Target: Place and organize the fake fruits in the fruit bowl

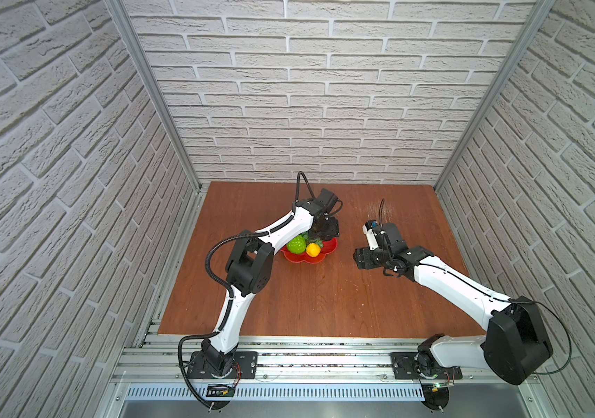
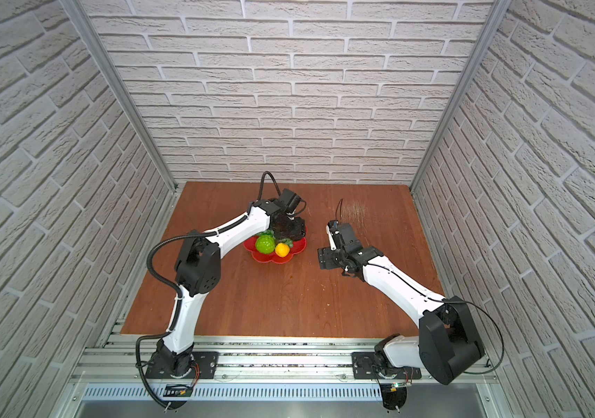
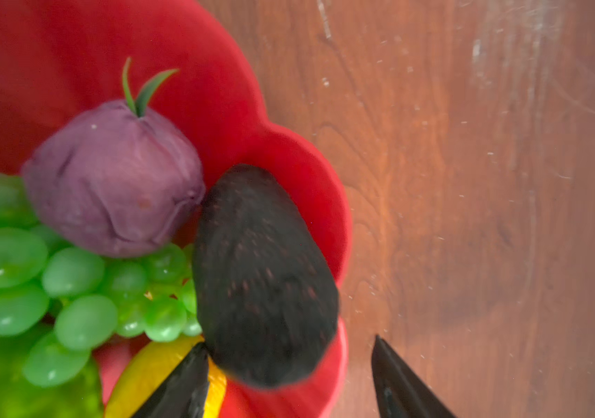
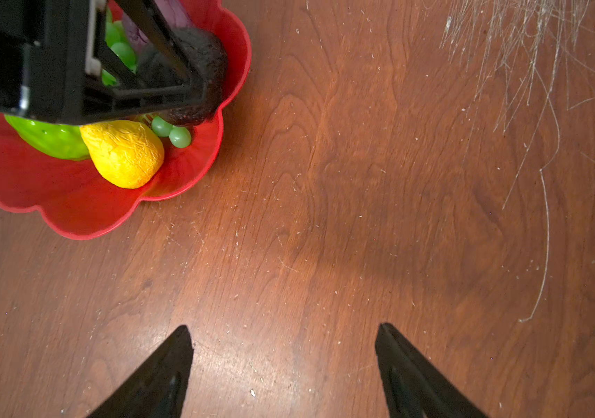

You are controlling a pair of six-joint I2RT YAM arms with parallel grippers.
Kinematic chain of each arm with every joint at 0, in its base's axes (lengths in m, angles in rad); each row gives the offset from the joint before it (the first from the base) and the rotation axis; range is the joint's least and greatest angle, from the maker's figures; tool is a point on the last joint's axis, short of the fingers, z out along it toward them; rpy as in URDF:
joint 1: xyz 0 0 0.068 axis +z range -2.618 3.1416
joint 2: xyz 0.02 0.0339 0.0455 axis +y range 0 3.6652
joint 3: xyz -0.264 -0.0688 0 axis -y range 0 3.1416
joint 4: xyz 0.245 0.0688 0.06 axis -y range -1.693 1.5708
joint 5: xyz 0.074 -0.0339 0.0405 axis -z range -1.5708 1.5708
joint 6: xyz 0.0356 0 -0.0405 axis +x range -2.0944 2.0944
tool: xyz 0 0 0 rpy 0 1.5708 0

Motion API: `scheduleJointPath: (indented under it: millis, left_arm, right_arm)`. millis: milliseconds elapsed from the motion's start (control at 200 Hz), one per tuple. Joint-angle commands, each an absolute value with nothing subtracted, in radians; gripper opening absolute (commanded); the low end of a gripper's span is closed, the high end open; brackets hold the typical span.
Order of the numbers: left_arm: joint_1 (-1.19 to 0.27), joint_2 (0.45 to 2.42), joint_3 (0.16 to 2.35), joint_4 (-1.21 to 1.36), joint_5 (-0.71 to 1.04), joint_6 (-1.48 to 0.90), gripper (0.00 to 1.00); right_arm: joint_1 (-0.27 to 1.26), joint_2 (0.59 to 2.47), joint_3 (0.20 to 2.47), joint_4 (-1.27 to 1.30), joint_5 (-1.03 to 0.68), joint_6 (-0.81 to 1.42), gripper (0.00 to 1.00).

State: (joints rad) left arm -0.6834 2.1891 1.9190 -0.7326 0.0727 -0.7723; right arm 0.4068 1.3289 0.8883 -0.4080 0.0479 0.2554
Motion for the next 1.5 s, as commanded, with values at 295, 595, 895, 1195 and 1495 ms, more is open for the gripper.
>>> scheduleJointPath:
  millis: [295, 595, 895, 1195, 1495]
  left_arm:
    - [-0.694, 2.045, 1.877, -0.786, 0.002, -0.740, 0.69]
    - [-0.672, 1.664, 1.481, -0.639, -0.036, -0.641, 0.80]
    - [-0.460, 1.264, 1.060, -0.466, -0.259, -0.443, 0.98]
    - [-0.156, 1.043, 0.694, -0.061, -0.300, -0.218, 0.98]
    - [-0.021, 1.010, 0.373, 0.327, -0.335, -0.072, 0.98]
  right_arm:
    - [0.401, 1.242, 0.887, -0.421, 0.020, 0.276, 0.81]
    - [0.401, 1.177, 0.965, -0.554, 0.059, 0.224, 0.81]
    - [0.397, 1.088, 1.028, -0.610, 0.213, 0.184, 1.00]
    - [0.317, 0.956, 0.791, -0.100, 0.372, -0.045, 0.99]
    - [0.120, 0.843, 0.451, 0.133, 0.285, 0.037, 1.00]
